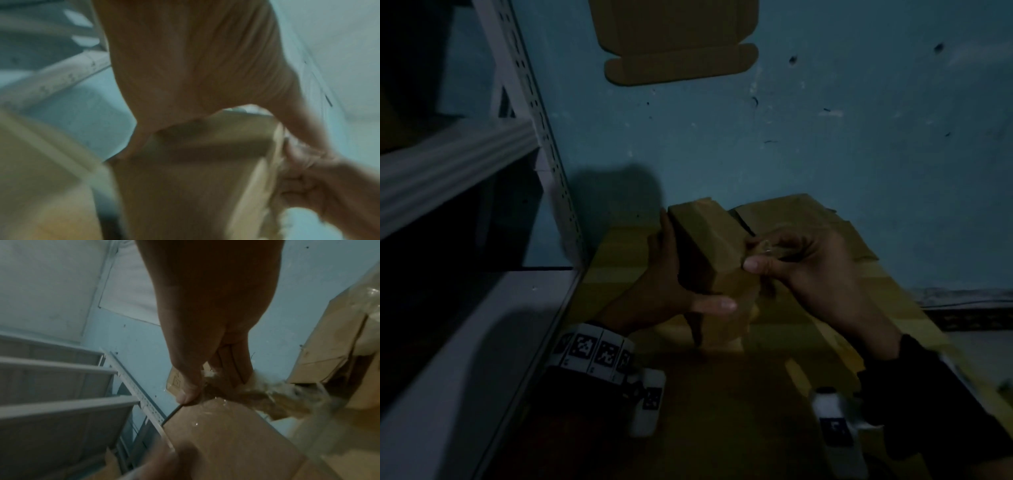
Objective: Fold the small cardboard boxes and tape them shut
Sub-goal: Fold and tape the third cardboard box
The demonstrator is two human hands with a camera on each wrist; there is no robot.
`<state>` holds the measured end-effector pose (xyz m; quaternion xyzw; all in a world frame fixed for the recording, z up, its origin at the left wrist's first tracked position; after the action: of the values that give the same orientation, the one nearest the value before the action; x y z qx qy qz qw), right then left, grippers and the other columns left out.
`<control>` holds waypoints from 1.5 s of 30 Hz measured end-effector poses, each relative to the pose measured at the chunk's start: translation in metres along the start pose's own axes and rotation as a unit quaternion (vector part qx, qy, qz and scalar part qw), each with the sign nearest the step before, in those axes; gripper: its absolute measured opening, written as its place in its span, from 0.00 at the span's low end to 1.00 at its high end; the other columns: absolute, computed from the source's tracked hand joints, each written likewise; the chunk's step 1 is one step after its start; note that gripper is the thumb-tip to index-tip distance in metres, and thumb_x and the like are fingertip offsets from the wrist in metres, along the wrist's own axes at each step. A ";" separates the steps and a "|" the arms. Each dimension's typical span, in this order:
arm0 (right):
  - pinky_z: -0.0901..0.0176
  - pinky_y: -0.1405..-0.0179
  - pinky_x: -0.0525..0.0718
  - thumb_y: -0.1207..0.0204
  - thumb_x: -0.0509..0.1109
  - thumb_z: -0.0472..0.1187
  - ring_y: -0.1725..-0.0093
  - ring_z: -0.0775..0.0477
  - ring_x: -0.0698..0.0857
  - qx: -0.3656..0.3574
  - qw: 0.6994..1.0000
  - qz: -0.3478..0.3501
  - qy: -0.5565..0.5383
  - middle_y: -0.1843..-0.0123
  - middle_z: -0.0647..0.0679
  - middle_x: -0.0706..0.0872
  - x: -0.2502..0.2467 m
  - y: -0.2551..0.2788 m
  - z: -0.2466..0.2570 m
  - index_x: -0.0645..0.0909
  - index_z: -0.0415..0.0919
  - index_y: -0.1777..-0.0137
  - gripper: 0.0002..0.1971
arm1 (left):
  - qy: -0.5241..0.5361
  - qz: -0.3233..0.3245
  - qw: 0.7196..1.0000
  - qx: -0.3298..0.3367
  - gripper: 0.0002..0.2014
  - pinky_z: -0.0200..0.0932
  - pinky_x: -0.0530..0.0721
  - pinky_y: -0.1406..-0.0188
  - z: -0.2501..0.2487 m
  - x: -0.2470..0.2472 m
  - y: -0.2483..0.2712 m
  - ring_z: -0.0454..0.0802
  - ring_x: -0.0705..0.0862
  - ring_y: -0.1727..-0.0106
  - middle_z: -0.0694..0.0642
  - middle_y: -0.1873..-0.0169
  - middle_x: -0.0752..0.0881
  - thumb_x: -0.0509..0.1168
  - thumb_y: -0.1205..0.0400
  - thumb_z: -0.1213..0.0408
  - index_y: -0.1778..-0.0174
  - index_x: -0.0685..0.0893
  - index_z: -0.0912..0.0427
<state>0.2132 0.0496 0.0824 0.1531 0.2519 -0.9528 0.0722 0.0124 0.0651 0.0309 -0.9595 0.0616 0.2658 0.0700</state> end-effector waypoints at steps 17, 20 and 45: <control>0.60 0.56 0.88 0.26 0.77 0.29 0.59 0.46 0.93 -0.038 0.995 -0.001 -0.087 0.63 0.45 0.94 -0.004 0.000 0.004 0.91 0.40 0.63 0.07 | 0.087 -0.120 0.985 0.086 0.72 0.63 0.78 0.30 -0.014 -0.015 0.004 0.43 0.68 0.23 0.43 0.22 0.65 0.83 0.53 0.32 0.16 0.48 0.37; 0.44 0.54 0.89 0.28 0.78 0.32 0.55 0.35 0.93 -0.008 0.993 -0.012 -0.119 0.62 0.38 0.93 -0.009 0.001 -0.004 0.91 0.36 0.64 0.04 | 0.100 -0.107 0.985 0.090 0.72 0.61 0.78 0.29 -0.016 -0.013 0.005 0.35 0.68 0.24 0.43 0.21 0.65 0.84 0.51 0.36 0.15 0.47 0.37; 0.60 0.68 0.84 0.20 0.63 0.35 0.71 0.50 0.86 0.120 0.956 0.028 -0.264 0.68 0.41 0.89 -0.001 0.004 -0.024 0.85 0.36 0.69 0.16 | 0.127 -0.079 0.981 0.121 0.57 0.54 0.83 0.35 -0.015 -0.014 0.004 0.41 0.75 0.27 0.41 0.27 0.75 0.83 0.43 0.45 0.19 0.61 0.41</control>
<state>0.2212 0.0583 0.0617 -0.0897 0.1031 -0.9801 0.1441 0.0077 0.0598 0.0507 -0.9718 0.0255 0.1260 0.1975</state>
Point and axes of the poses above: each hand's wrist, its own y-axis away from the middle knuckle, its own x-axis out of the palm, z = x × y, the point moved 6 cm from there along -y, towards the middle knuckle
